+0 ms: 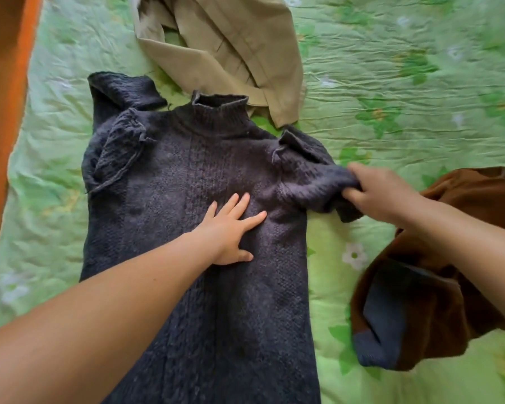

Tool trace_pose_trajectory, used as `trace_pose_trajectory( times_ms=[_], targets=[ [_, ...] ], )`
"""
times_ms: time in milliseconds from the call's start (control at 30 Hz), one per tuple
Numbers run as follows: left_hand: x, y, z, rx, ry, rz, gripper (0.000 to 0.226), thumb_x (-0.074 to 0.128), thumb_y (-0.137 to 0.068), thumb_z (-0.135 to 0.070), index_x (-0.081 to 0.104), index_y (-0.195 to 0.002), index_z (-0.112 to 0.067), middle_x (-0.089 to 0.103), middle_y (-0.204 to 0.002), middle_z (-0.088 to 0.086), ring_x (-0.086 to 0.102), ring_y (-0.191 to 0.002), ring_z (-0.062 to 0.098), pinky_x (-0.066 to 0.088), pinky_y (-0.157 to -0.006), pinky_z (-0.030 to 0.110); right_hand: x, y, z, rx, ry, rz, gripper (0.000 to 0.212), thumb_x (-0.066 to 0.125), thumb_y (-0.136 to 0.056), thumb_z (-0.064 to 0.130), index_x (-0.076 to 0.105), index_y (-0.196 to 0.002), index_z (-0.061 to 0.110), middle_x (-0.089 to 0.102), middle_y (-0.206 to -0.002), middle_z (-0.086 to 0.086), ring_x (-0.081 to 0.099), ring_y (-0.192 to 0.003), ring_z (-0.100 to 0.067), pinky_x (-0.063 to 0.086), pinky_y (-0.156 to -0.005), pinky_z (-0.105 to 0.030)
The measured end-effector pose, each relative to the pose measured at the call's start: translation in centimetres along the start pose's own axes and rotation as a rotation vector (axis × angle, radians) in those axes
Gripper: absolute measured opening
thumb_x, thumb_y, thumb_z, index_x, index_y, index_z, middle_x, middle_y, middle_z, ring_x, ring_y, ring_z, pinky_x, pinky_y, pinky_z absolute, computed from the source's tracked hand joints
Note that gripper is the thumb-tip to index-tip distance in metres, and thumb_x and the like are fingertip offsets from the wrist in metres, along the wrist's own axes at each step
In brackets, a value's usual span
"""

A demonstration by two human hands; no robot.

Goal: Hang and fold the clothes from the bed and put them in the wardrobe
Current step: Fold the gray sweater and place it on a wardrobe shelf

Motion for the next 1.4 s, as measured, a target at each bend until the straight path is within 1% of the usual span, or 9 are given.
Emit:
trace_pose_trajectory(
  times_ms=[167, 400, 533, 700, 833, 1000, 1167, 1300, 1400],
  targets=[
    [-0.9, 5.3, -2.9, -0.075, 1.073, -0.591, 0.03, 0.059, -0.099, -0.019, 0.065, -0.126, -0.027, 0.067, -0.129, -0.006, 0.059, -0.122, 0.007, 0.044, -0.108, 0.033, -2.9, 1.3, 5.8, 0.018, 0.098, -0.07, 0.042, 0.054, -0.087, 0.063, 0.051, -0.1, 0.023, 0.068, -0.102, -0.016, 0.064, -0.095, -0.038, 0.047, -0.071, -0.04],
    [1.8, 8.6, -10.8, -0.171, 2.217, -0.048, 0.039, 0.041, -0.103, -0.046, 0.061, -0.131, -0.028, 0.071, -0.127, 0.0, 0.065, -0.121, 0.019, 0.047, -0.107, 0.039, 2.7, 7.2, 11.3, 0.247, -0.8, 0.529, 0.011, 0.062, -0.096, 0.031, 0.068, -0.103, 0.027, 0.062, -0.087, 0.0, 0.058, -0.08, -0.016, 0.052, -0.053, -0.03],
    [2.8, 8.2, -10.4, -0.279, 2.113, -0.066, 0.027, 0.056, -0.1, -0.032, 0.069, -0.118, -0.017, 0.074, -0.118, 0.006, 0.07, -0.105, 0.02, 0.048, -0.098, 0.038, 6.6, 9.3, 11.4, 0.209, -0.915, 0.379, 0.043, 0.049, -0.084, -0.007, 0.062, -0.109, 0.025, 0.063, -0.091, -0.005, 0.061, -0.081, -0.019, 0.052, -0.066, -0.034],
    [4.4, 7.7, -7.4, -0.57, 1.999, -0.303, 0.013, 0.054, -0.09, -0.005, 0.057, -0.086, -0.018, 0.056, -0.087, 0.008, 0.052, -0.089, 0.024, 0.043, -0.083, 0.039, 9.8, 12.7, 8.5, -0.163, 0.228, 0.325, 0.038, 0.055, -0.079, 0.037, 0.053, -0.117, 0.031, 0.059, -0.114, 0.007, 0.049, -0.117, -0.025, 0.038, -0.096, -0.043],
    [4.8, 7.4, -6.8, -0.56, 2.111, -0.255, 0.013, 0.051, -0.089, -0.008, 0.05, -0.079, -0.018, 0.047, -0.08, 0.006, 0.049, -0.089, 0.025, 0.052, -0.078, 0.042, 8.8, 14.8, 10.7, -0.437, 0.478, 0.103, 0.023, 0.059, -0.074, 0.036, 0.061, -0.09, 0.02, 0.06, -0.087, -0.004, 0.056, -0.1, -0.035, 0.038, -0.098, -0.055],
    [5.1, 7.8, -6.4, -0.569, 2.144, -0.294, 0.01, 0.048, -0.09, -0.01, 0.056, -0.086, -0.013, 0.061, -0.073, 0.005, 0.057, -0.081, 0.026, 0.053, -0.076, 0.045, 11.8, 19.7, 16.1, -0.34, 0.254, 0.387, 0.049, 0.051, -0.09, 0.055, 0.037, -0.122, 0.02, 0.069, -0.106, -0.011, 0.067, -0.096, -0.038, 0.045, -0.08, -0.046],
    [7.0, 10.3, -5.9, -0.305, 1.439, -0.312, 0.008, 0.069, -0.091, -0.026, 0.071, -0.098, -0.022, 0.075, -0.096, -0.01, 0.068, -0.09, 0.003, 0.052, -0.075, 0.021, 15.5, 23.9, 19.9, -0.176, -0.466, 0.838, 0.065, 0.057, -0.088, 0.052, 0.039, -0.146, 0.028, 0.063, -0.13, -0.006, 0.064, -0.114, -0.024, 0.057, -0.071, -0.022],
    [8.0, 11.6, -5.5, -0.347, 0.986, -0.382, 0.01, 0.063, -0.09, -0.02, 0.063, -0.081, -0.015, 0.067, -0.082, 0.0, 0.061, -0.075, 0.011, 0.051, -0.07, 0.036, 15.1, 23.3, 17.0, 0.059, -0.621, 0.187, 0.011, 0.061, -0.09, 0.029, 0.067, -0.095, 0.021, 0.067, -0.089, 0.005, 0.061, -0.083, -0.012, 0.052, -0.079, -0.037],
    [8.2, 12.1, -5.8, -0.409, 1.444, -0.271, 0.024, 0.044, -0.098, -0.013, 0.061, -0.115, -0.014, 0.071, -0.109, 0.008, 0.066, -0.098, 0.02, 0.055, -0.086, 0.039, 16.4, 22.7, 13.4, 0.525, -0.977, 0.03, 0.011, 0.057, -0.099, 0.009, 0.061, -0.104, 0.018, 0.063, -0.098, -0.007, 0.057, -0.087, -0.019, 0.054, -0.083, -0.044]
  ],
)
Point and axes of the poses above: each hand's wrist, its own y-axis away from the middle knuckle, its own x-axis out of the palm, z = x × y, the point moved 5 cm from there along -y, towards the middle knuckle
